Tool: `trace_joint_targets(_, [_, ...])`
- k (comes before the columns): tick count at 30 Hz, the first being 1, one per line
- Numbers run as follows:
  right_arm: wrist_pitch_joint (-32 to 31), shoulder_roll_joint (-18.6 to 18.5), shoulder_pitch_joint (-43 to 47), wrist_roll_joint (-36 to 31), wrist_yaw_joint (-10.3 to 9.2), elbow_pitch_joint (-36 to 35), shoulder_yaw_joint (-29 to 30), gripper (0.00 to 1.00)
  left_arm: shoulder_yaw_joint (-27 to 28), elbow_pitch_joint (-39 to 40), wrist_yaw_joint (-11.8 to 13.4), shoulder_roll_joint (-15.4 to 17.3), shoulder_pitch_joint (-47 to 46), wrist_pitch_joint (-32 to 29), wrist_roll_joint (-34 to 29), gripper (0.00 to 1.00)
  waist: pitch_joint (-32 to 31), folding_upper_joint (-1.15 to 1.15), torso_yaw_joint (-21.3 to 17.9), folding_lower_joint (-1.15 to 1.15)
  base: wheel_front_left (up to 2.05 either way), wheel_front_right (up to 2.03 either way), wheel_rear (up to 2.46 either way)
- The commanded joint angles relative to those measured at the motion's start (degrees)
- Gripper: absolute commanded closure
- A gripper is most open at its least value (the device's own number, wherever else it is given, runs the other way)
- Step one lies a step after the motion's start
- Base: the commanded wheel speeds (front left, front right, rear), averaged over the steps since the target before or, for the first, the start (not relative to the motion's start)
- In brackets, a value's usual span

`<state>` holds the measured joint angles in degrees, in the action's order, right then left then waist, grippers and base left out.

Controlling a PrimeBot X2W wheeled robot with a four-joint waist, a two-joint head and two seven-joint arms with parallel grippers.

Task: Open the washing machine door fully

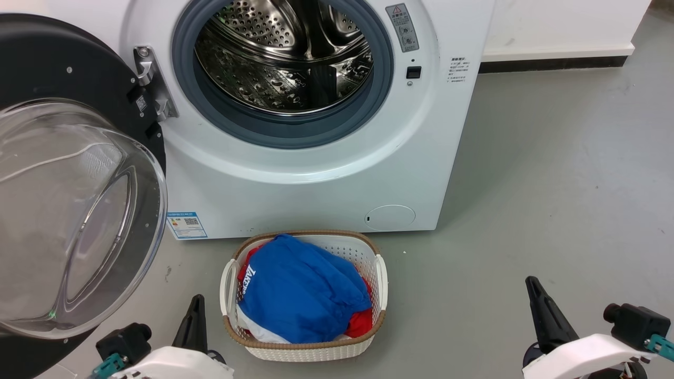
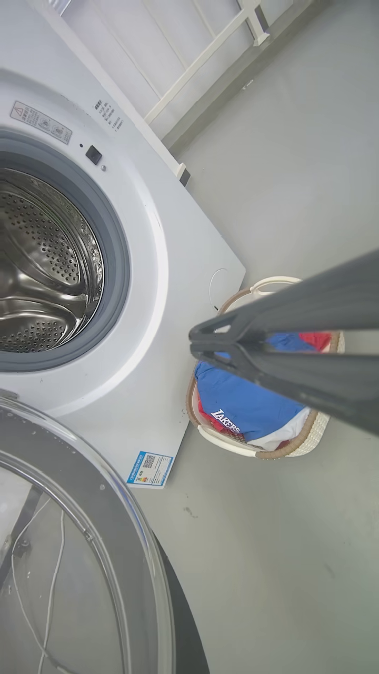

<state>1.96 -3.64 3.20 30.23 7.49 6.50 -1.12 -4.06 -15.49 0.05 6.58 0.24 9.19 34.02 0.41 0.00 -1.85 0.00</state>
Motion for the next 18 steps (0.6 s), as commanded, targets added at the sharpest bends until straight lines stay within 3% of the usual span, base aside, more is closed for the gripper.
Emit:
trace_joint_targets(1, [-0.2,-0.5,-2.0,2.6,0.01,-0.4,0.2,1.0,0.6,1.0,-0.4,-0.1,-1.8,-0.5,2.2,1.0,0.0,0.0,0.0,0.0,0.0,0.0,0.0])
trace_joint_targets(18, [-1.4,-1.0,-3.8,17.7,0.01,1.4,1.0,1.0,3.0,1.2,-2.1,-0.9,-3.0,-4.1,15.7,1.0,0.0,0.0,0.3,0.0,0.0,0.0,0.0])
